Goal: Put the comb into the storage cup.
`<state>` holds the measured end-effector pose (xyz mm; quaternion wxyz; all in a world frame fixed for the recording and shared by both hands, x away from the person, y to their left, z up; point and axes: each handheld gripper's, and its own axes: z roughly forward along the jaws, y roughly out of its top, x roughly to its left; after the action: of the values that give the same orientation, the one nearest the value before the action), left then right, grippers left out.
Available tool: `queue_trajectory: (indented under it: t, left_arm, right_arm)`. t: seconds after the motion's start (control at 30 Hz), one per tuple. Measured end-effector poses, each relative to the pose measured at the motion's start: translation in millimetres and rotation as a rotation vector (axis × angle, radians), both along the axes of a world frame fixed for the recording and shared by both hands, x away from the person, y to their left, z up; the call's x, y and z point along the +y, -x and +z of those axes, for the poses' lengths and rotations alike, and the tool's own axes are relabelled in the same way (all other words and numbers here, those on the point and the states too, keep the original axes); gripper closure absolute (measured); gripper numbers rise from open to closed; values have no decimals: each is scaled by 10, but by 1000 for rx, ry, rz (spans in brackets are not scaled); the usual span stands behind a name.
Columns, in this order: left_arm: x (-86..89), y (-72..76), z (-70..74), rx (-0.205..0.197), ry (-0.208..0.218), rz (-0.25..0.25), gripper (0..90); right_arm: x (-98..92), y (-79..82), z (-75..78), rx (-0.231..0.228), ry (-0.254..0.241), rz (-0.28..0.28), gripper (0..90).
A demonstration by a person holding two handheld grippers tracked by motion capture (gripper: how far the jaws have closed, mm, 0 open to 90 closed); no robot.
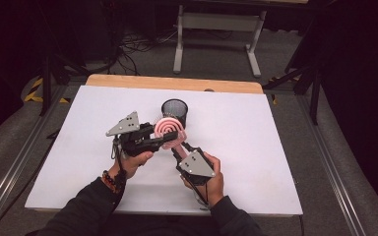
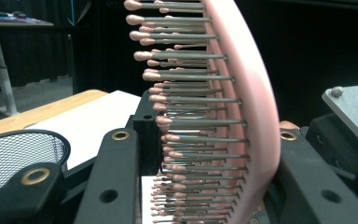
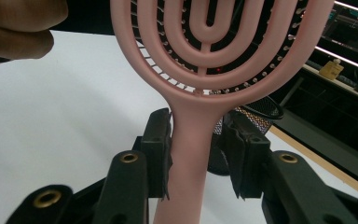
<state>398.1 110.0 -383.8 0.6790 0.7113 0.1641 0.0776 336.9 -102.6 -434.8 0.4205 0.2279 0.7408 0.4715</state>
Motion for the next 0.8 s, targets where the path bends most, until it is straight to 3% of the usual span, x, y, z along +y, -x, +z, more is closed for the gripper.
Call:
queue_trajectory:
  t: [0.23, 0.57, 0.8]
  left_arm:
    - [27, 13, 12, -17, -13, 23, 628]
    - [154, 18, 80, -45, 3, 56, 629]
    - [227, 8, 110, -60, 4, 75, 629]
  right_arm:
    - [26, 18, -6, 1, 10, 7, 597]
    - [-45, 20, 30, 30, -24, 33, 438]
    - [-171, 10, 64, 24, -59, 49, 329]
